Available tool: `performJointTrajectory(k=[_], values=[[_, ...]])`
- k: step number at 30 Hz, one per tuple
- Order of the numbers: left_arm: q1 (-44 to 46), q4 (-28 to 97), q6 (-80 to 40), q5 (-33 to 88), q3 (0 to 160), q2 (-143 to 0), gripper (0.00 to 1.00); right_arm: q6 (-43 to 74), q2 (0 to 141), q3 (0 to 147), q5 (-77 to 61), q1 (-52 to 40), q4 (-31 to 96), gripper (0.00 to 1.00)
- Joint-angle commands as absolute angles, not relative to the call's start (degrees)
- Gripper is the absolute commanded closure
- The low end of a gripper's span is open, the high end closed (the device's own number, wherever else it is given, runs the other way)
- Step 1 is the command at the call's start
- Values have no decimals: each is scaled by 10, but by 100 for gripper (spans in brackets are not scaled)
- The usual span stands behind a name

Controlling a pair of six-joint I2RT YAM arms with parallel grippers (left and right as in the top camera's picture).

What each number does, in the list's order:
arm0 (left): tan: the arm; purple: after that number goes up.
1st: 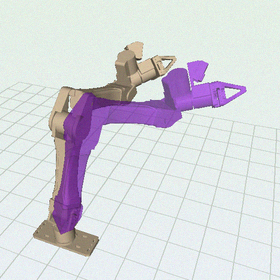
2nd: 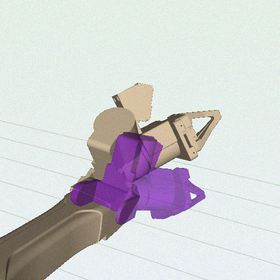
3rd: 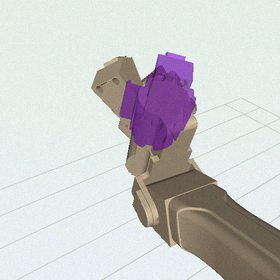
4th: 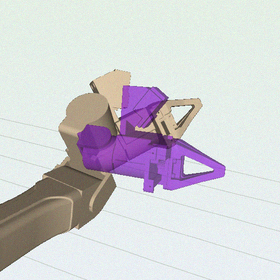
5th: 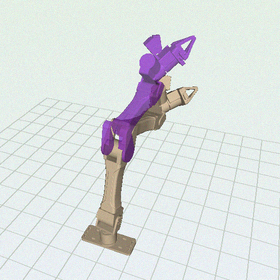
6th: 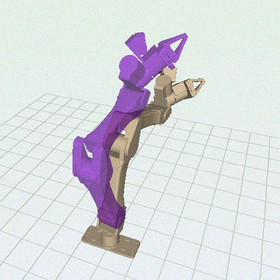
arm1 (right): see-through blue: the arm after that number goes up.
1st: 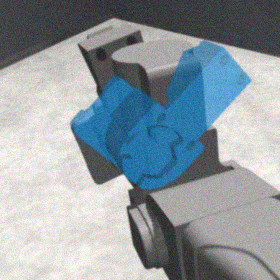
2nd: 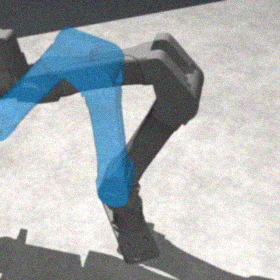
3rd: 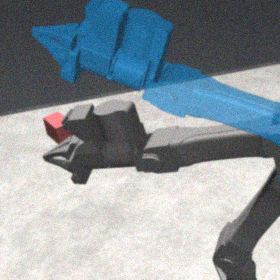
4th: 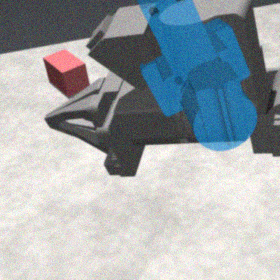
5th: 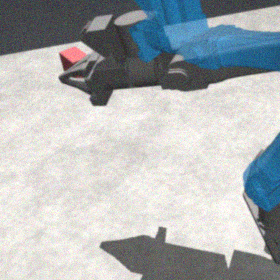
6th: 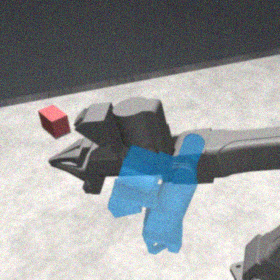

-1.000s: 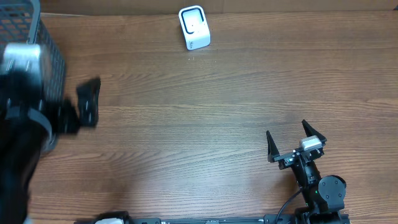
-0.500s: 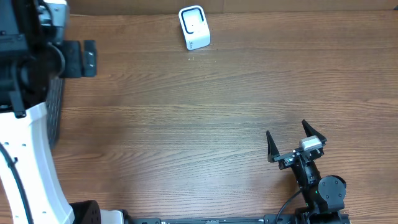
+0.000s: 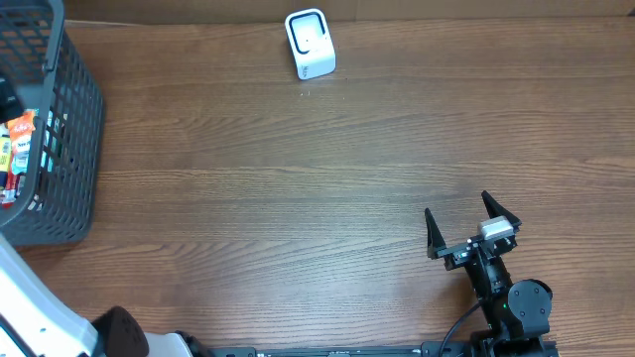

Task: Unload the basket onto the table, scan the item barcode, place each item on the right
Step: 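Move the left gripper into the grey basket toward the packages, then grasp a bundle of packages in the basket with the left gripper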

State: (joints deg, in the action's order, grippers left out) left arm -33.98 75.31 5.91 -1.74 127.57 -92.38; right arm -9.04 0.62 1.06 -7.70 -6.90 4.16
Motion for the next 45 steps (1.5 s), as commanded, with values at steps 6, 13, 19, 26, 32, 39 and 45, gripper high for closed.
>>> performJointTrajectory(k=[6, 13, 19, 26, 32, 39, 45], values=[[-418, 757, 48, 28, 1283, -1026, 0, -91, 2, 4, -82, -70, 40, 0], [-437, 751, 103, 62, 1283, -1113, 0, -91, 2, 4, -82, -70, 40, 0], [-437, 738, 177, 142, 1283, -1185, 0, -91, 2, 4, -82, -70, 40, 0], [-436, 737, 198, 152, 1283, -1260, 0, -91, 2, 4, -82, -70, 40, 0], [-427, 731, 220, 180, 1283, -1302, 0, -91, 2, 4, -82, -70, 40, 0], [-411, 716, 223, 170, 1283, -1336, 0, -91, 2, 4, -82, -70, 40, 0], [-404, 710, 223, 143, 1269, -1362, 0, -91, 2, 4, -82, -70, 40, 0]])
